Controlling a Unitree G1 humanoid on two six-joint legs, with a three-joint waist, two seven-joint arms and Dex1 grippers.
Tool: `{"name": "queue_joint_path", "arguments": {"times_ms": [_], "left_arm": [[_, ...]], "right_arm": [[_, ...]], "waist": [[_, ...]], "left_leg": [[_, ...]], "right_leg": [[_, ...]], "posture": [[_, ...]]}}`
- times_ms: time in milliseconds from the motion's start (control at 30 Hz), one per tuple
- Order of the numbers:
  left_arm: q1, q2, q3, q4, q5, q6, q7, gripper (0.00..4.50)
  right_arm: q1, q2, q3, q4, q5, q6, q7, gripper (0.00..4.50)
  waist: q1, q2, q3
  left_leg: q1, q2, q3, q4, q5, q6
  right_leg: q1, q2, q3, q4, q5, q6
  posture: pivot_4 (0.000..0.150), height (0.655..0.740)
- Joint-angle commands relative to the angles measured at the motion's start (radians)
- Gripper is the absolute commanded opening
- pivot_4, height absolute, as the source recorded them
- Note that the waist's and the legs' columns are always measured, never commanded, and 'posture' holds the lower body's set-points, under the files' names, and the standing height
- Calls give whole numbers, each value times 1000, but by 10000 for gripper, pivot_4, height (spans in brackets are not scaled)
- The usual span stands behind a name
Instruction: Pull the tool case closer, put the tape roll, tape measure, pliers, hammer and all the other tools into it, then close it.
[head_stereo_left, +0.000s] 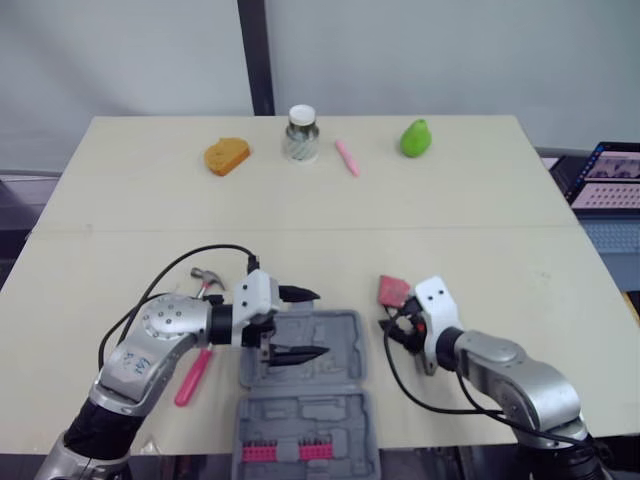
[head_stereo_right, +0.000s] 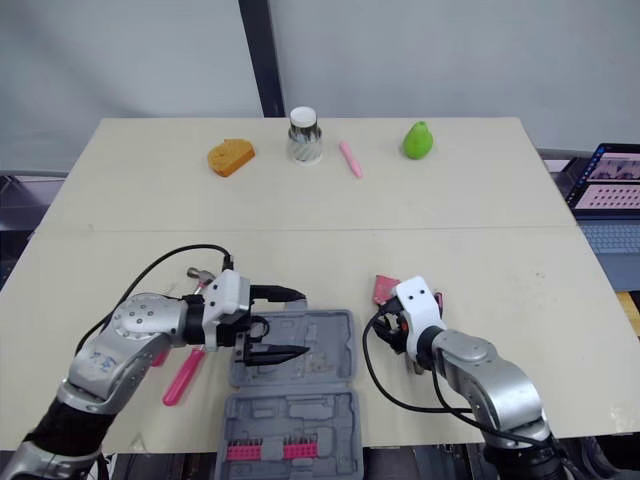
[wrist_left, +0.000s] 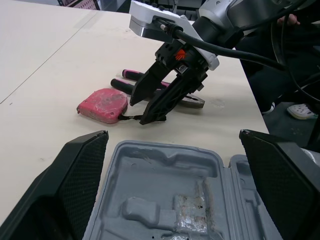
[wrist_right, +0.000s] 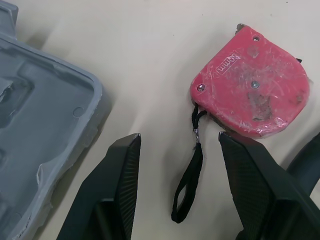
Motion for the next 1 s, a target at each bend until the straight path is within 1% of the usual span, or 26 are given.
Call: {"name": "queue_joint_path", "arguments": {"times_ms": [33,367,533,600,633,667,733,767,1000], "left_arm": [[2,-11,1,-20,7,-16,10,45000],[11,-29,-14,-34,21,-12,31,45000],[19,-29,-13,-37,21,-16,35,45000],[20,-29,-15,-35,22,-17,37,45000],[20,-29,-15,-36,23,-17,38,45000],[21,-30,-15,-36,22,-16,38,45000],[22,-30,-16,-35,23,-17,39,45000],[23,-31,-18,-34,24,-19,39,45000],[35,-26,-27,-33,31,-22,29,45000]], "right_arm": [[7,5,7,11,-19,-25,-6,26611],[-11,27,23,90,-49,-71,-1,26611],[-18,50,23,101,-53,-71,-9,26611],[-17,57,22,105,-59,-72,-11,21171],[-16,62,20,106,-62,-70,-13,16336],[-14,67,14,107,-64,-68,-18,13170],[-10,71,7,107,-67,-65,-19,3417],[-7,71,5,106,-67,-64,-17,531],[32,72,-18,69,-45,-38,-7,531]], "waist": [[0,0,0],[0,0,0],[-1,0,0],[-1,0,0],[-1,0,0],[-1,0,0],[-1,0,0],[-1,0,0],[1,0,0]], "left_leg": [[0,0,0,0,0,0],[0,0,0,0,0,0],[0,0,0,0,0,0],[0,0,0,0,0,0],[0,0,0,0,0,0],[0,0,0,0,0,0],[0,0,0,0,0,0],[0,0,0,0,0,0],[0,0,0,0,0,0]], "right_leg": [[0,0,0,0,0,0],[0,0,0,0,0,0],[0,0,0,0,0,0],[0,0,0,0,0,0],[0,0,0,0,0,0],[0,0,0,0,0,0],[0,0,0,0,0,0],[0,0,0,0,0,0],[0,0,0,0,0,0]], "posture": [[1500,7400],[1500,7400],[1500,7400],[1500,7400],[1500,7400],[1500,7400],[1500,7400],[1500,7400],[1500,7400]]}}
